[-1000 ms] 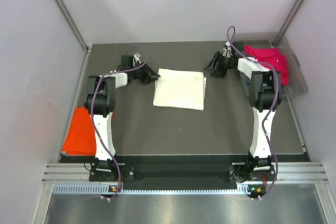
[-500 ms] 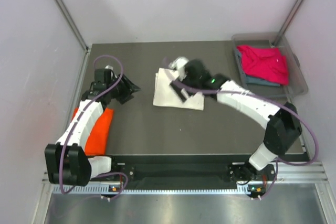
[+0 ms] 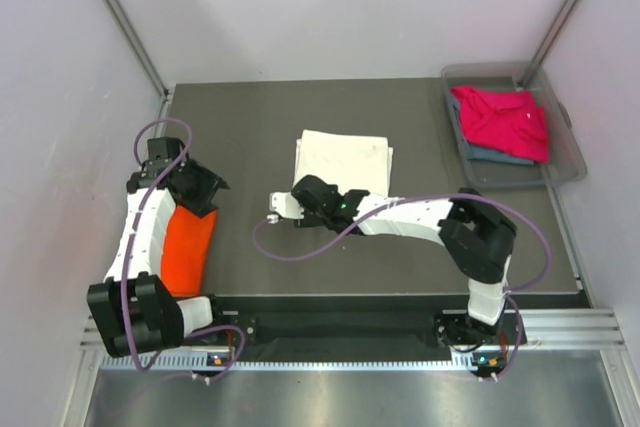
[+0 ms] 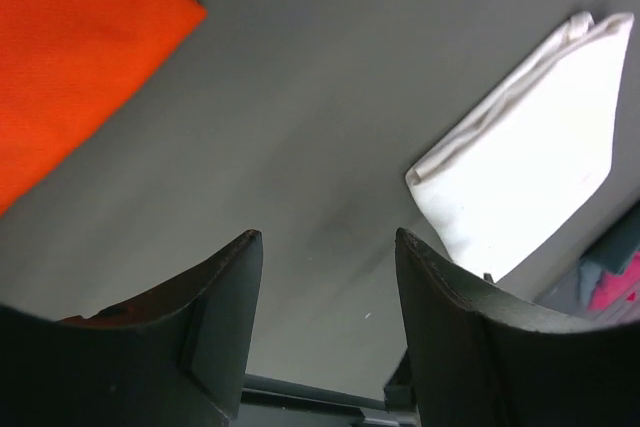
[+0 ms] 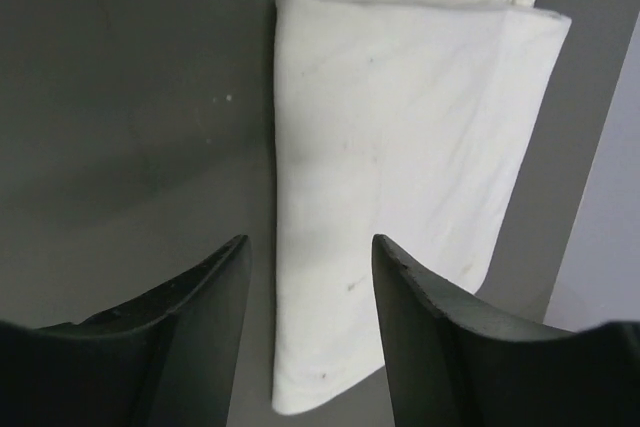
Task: Fold and stack the t-shirts
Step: Neatly place the folded tshirt to the corner
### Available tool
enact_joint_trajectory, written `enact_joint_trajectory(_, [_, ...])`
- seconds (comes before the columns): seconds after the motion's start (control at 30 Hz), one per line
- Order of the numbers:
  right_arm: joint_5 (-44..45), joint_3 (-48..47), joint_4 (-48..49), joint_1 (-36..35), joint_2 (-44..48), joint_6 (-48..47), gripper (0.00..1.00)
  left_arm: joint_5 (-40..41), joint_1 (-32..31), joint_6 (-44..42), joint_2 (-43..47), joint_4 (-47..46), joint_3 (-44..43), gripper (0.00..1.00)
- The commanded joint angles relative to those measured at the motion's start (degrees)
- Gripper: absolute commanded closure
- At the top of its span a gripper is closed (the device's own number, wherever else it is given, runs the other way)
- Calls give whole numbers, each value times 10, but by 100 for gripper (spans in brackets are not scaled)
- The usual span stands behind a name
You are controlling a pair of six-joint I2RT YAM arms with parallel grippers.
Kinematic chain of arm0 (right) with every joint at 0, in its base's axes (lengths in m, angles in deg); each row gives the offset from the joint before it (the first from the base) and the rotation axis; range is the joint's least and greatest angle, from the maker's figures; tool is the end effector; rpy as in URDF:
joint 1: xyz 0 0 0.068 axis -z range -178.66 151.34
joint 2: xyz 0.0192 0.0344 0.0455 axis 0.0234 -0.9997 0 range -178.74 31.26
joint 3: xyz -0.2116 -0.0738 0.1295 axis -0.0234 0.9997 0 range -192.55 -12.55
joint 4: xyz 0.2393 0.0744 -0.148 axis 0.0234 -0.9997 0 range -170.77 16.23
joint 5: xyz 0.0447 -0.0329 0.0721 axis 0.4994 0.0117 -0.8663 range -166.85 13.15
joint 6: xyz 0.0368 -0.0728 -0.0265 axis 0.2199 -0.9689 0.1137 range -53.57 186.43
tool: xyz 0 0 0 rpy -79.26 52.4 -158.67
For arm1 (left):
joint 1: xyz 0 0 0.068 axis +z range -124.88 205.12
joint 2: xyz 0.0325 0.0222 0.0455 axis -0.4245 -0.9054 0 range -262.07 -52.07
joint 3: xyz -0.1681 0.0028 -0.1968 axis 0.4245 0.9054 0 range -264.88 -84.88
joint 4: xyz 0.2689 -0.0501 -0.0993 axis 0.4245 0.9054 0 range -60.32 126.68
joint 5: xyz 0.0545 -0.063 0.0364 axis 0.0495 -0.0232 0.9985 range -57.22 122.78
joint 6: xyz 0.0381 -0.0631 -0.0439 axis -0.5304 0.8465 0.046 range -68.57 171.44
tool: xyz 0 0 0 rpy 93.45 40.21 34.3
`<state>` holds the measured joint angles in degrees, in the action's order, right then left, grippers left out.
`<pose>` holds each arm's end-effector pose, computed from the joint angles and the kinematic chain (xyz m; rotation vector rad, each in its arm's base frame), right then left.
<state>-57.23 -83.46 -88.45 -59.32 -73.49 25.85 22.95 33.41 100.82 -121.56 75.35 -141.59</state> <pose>0.2392 0.3735 0.1419 -1.7280 1.6186 -0.2462 0.2919 0.0294 0.2180 -1.2197 2.3482 -0.4750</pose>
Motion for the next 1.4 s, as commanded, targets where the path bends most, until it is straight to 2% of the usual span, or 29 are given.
enact_joint_trajectory(0.0, [-6,-60,26,-9,-51,-68,48,-26,36,-9,-22,42,-24,39])
enact_joint_trajectory(0.17, [-34,-84,18,-9,-81,-57,48,-27,63,-33,-44,51,-38,38])
enact_joint_trajectory(0.3, [-14,-86,41,-9,-114,-71,51,-30,66,-24,-48,42,-27,36])
enact_joint_trajectory(0.4, [0,-89,56,-2,-135,-81,56,-75,69,-22,-59,7,-10,37])
enact_joint_trajectory(0.57, [1,-99,65,21,-154,-86,58,-137,72,-38,-82,-32,-9,35])
enact_joint_trajectory(0.67, [1,-109,64,35,-159,-85,67,-165,73,-42,-86,-79,3,26])
enact_joint_trajectory(0.7, [-3,-114,56,41,-158,-85,76,-203,72,-43,-87,-103,11,25])
enact_joint_trajectory(0.83, [-25,-119,37,48,-143,-79,97,-256,70,-33,-112,-157,31,15])
enact_joint_trajectory(0.9, [-32,-116,19,48,-125,-78,100,-272,66,-23,-126,-208,45,11])
enact_joint_trajectory(1.03, [-49,-88,18,49,-78,-66,100,-331,27,51,-167,-319,68,9])
enact_joint_trajectory(1.23, [-70,-32,10,50,-2,-55,100,-312,-43,143,-209,-472,90,6])
enact_joint_trajectory(1.37, [-92,-8,7,59,25,-52,100,-281,-104,161,-267,-510,54,2])
